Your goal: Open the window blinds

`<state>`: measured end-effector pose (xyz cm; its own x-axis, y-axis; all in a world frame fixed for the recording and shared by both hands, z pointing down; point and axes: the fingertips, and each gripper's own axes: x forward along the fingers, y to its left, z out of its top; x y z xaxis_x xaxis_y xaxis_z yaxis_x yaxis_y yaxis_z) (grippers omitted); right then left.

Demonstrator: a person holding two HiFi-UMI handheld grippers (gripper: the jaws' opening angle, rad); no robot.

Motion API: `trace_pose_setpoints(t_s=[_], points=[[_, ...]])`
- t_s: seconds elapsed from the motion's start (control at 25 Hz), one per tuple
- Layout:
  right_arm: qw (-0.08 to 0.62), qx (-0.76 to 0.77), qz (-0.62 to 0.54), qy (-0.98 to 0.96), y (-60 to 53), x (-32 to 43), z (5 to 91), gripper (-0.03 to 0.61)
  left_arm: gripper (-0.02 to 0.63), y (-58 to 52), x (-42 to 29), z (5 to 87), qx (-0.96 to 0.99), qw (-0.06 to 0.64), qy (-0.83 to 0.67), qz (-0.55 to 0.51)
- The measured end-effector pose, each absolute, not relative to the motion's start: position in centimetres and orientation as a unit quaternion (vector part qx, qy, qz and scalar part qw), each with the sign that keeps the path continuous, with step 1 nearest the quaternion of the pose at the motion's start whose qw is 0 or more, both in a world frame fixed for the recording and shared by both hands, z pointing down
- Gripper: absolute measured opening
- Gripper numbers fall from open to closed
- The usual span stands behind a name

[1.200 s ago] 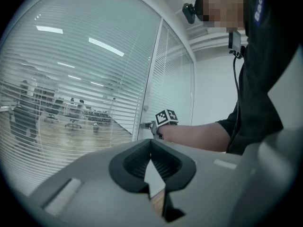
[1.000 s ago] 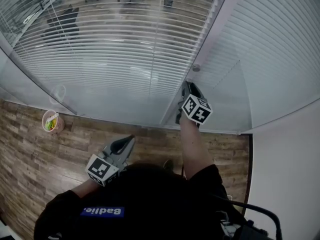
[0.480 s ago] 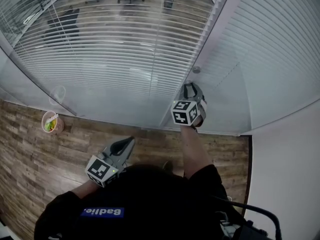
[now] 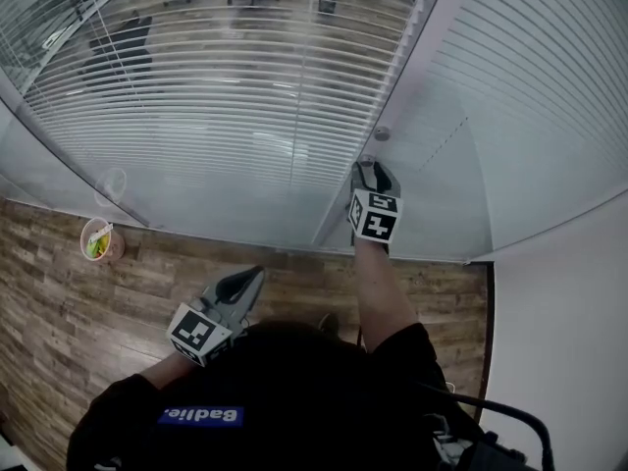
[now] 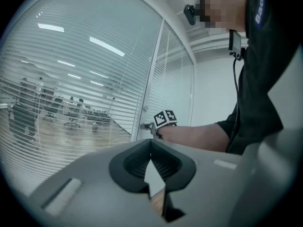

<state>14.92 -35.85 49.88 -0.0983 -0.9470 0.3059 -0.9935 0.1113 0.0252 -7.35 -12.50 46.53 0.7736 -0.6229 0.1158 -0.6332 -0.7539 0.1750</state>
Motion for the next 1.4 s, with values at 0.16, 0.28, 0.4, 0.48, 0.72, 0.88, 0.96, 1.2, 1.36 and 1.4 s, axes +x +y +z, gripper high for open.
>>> trace_pose_setpoints(t_s=[0.16, 0.28, 0.4, 0.48, 0.72, 0.88, 0.96, 1.2, 1.36, 1.4], points=[[0.025, 0.655, 0.165, -0.737, -35.9, 15.2, 49.1, 0.174, 0.000, -12.5, -7.7, 46.8, 0.935, 0.106, -0.337, 0.027], [0.004, 0.660, 0.199, -0.724, -36.3, 15.6, 49.3, 0.131, 0.000, -12.5, -7.8, 46.8, 0.934, 0.107, -0.339, 0.027], [0.075, 0.676, 0.144, -0.719, -36.3, 15.5, 49.3, 0.125, 0.000, -12.6, -7.9, 46.8, 0.933, 0.107, -0.342, 0.027], [0.154, 0.682, 0.077, -0.711, -36.3, 14.9, 49.2, 0.124, 0.000, -12.6, -8.1, 46.8, 0.933, 0.107, -0.343, 0.027], [0.329, 0.667, -0.075, -0.664, -36.1, 14.0, 49.6, 0.124, 0.000, -12.6, -8.1, 46.7, 0.933, 0.104, -0.344, 0.024], [0.425, 0.638, -0.169, -0.619, -36.2, 13.6, 49.9, 0.124, 0.000, -12.7, -7.8, 46.8, 0.934, 0.106, -0.339, 0.026], [0.414, 0.638, -0.166, -0.627, -36.3, 13.6, 49.9, 0.129, 0.000, -12.7, -7.5, 46.8, 0.935, 0.106, -0.338, 0.026], [0.166, 0.663, 0.064, -0.728, -36.0, 14.2, 49.9, 0.198, 0.000, -12.8, -7.6, 46.9, 0.934, 0.106, -0.340, 0.027], [-0.034, 0.637, 0.225, -0.737, -36.0, 15.2, 50.2, 0.165, 0.000, -12.8, -7.9, 46.9, 0.933, 0.109, -0.341, 0.027], [-0.068, 0.631, 0.244, -0.733, -36.0, 15.4, 50.3, 0.157, 0.000, -12.8, -7.9, 47.0, 0.933, 0.110, -0.342, 0.026]])
